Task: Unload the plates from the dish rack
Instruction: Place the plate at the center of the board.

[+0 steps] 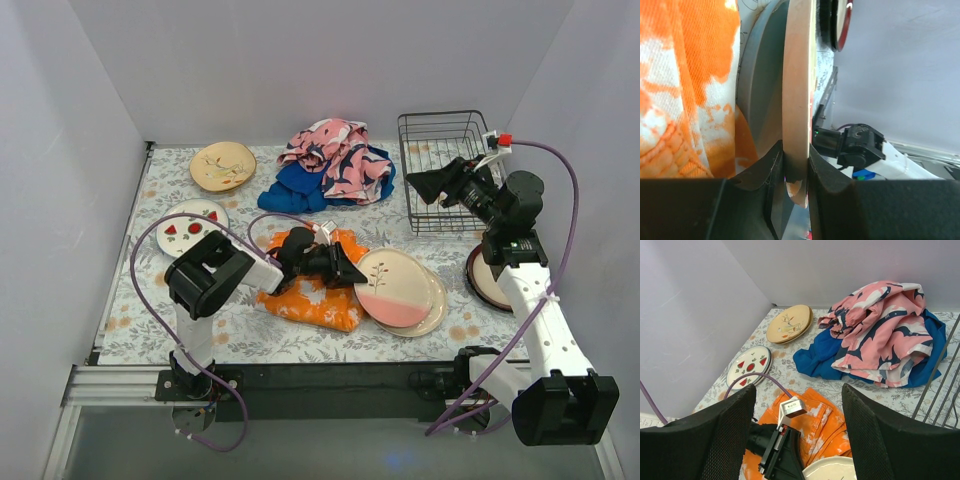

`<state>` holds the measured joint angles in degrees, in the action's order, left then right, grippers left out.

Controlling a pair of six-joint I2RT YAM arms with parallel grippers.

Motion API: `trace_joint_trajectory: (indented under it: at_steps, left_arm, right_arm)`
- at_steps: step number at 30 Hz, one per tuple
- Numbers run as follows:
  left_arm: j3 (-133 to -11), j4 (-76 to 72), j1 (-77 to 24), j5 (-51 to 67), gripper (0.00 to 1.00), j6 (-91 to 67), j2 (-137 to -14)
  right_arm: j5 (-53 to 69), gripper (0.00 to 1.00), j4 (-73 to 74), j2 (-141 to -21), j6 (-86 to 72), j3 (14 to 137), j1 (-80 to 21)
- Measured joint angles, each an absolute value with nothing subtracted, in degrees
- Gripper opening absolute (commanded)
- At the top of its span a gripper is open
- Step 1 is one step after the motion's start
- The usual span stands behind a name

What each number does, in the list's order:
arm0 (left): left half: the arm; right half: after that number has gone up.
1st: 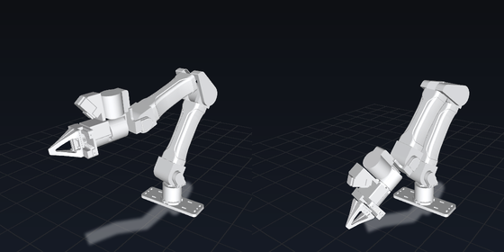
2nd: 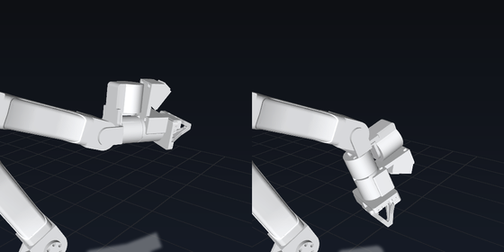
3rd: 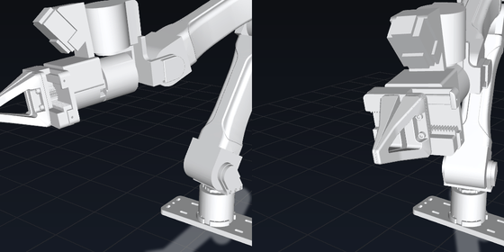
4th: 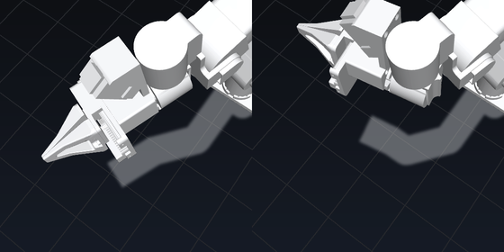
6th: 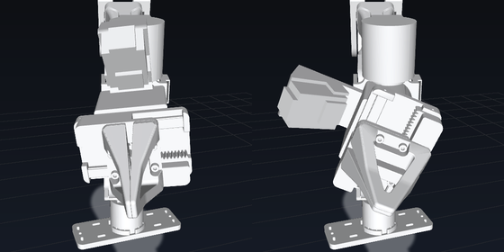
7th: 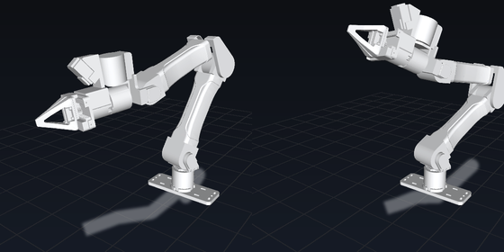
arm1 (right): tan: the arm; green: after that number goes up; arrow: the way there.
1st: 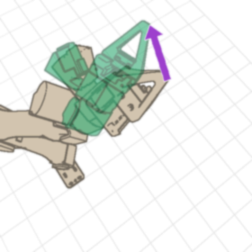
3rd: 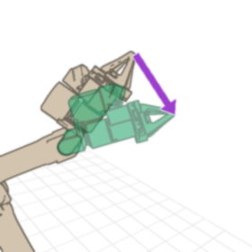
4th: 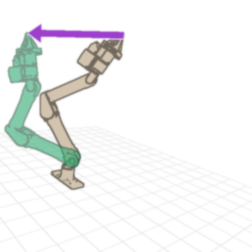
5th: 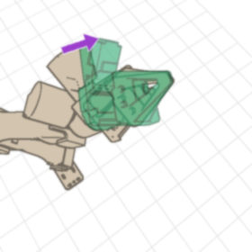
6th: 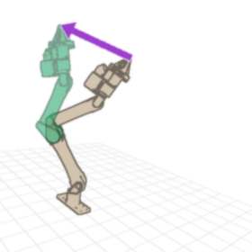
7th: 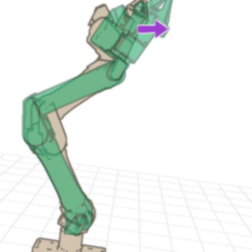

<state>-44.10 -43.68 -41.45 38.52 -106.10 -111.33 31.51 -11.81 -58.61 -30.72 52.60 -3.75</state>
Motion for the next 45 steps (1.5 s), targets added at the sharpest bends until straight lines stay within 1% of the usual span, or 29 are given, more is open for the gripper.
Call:
trace_joint_trajectory:
  at_steps: [11,25,30,31,38,45]
  left_arm:
    - [-49.74,-27.86,-44.01,32.77,0.24,-97.41,-111.11]
    - [-57.78,-13.52,-48.29,22.94,0.27,-89.69,-110.76]
    - [-59.57,-10.28,-50.13,19.2,0.3,-88.09,-110.02]
    - [-59.66,-9.78,-50.35,18.68,0.36,-87.99,-109.75]
    - [-60.18,-6.13,-51.9,13.21,0.37,-85.06,-108.95]
    - [-60.9,-4.51,-52.53,10.94,0.37,-84.18,-108.71]
  right_arm:
    - [31.53,0.74,-11.81,-58.41,-29.8,52.6,-3.75]
    - [31.53,0.75,-11.81,-57.58,-29.56,52.6,-3.7]
    - [31.57,0.75,-11.84,-57.58,-29.54,52.6,-3.7]
    - [31.55,0.75,-11.81,-57.58,-29.56,52.6,-3.7]
    - [31.7,0.74,-11.84,-57.58,-29.54,52.6,-3.7]
    - [31.68,0.74,-11.84,-57.34,-29.52,52.6,-3.7]
